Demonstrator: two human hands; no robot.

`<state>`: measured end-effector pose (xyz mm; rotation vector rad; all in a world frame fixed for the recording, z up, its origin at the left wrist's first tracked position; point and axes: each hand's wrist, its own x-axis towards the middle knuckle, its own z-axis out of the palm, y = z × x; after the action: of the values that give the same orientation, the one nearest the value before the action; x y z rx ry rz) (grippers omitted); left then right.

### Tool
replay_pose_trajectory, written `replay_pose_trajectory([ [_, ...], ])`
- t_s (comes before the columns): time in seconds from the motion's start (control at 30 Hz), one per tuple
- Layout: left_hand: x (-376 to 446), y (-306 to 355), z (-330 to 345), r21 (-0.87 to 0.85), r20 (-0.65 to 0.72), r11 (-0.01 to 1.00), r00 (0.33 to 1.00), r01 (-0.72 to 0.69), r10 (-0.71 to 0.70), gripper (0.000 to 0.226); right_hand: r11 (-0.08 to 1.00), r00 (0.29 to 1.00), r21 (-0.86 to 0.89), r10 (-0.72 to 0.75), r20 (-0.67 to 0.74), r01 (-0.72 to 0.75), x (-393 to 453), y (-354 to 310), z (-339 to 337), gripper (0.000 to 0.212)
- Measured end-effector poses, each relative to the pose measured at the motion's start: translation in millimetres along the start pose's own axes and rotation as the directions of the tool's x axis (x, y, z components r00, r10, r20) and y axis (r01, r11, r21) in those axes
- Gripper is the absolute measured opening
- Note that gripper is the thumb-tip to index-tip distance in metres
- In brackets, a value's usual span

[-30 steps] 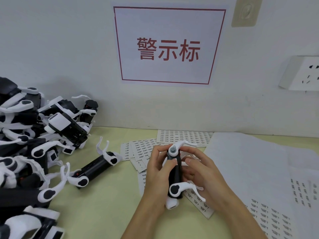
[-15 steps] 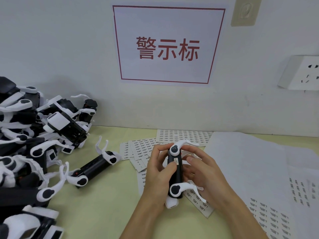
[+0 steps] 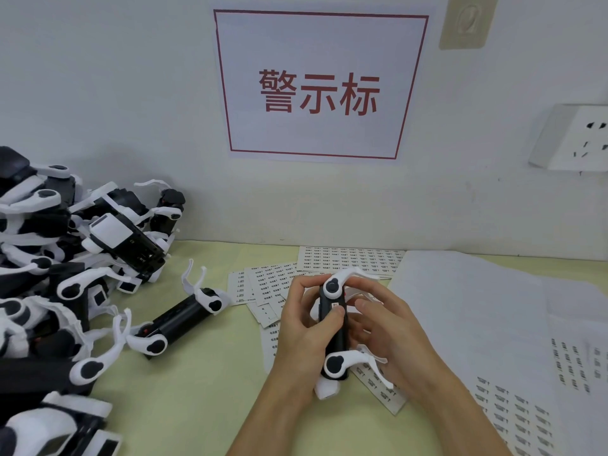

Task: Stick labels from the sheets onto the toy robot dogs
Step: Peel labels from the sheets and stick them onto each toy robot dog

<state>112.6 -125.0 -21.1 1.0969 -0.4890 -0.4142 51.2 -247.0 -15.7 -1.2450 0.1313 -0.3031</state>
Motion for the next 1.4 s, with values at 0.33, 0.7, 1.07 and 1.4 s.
replay_pose_trajectory([
  [0.33,-0.8,0.7,1.5,-0.051,0.060,0.999,0.998,-0.005,0.008,0.042,1.000,1.000,-0.024,0.010,0.023,-0.009,-0.9,0.9,-0.2,0.035],
  [0.7,0.8,-3.6,1.2,-0.011,0.060,0.999,0.998,-0.036,0.036,0.044,0.981,0.999,-0.193,-0.017,0.042,0.024,-2.8,-2.1,2.0,0.034],
  [1.07,1.0,-3.6,-0.2,0.052,0.062,0.997,0.997,-0.058,0.055,0.047,0.989,0.999,-0.146,0.021,0.041,-0.015,-1.7,3.2,1.6,0.033],
  [1.4,1.8,-4.7,0.6,0.059,0.049,0.997,0.997,-0.056,0.053,0.041,0.991,0.996,-0.132,0.050,0.074,-0.040,-1.7,2.5,0.6,0.038],
])
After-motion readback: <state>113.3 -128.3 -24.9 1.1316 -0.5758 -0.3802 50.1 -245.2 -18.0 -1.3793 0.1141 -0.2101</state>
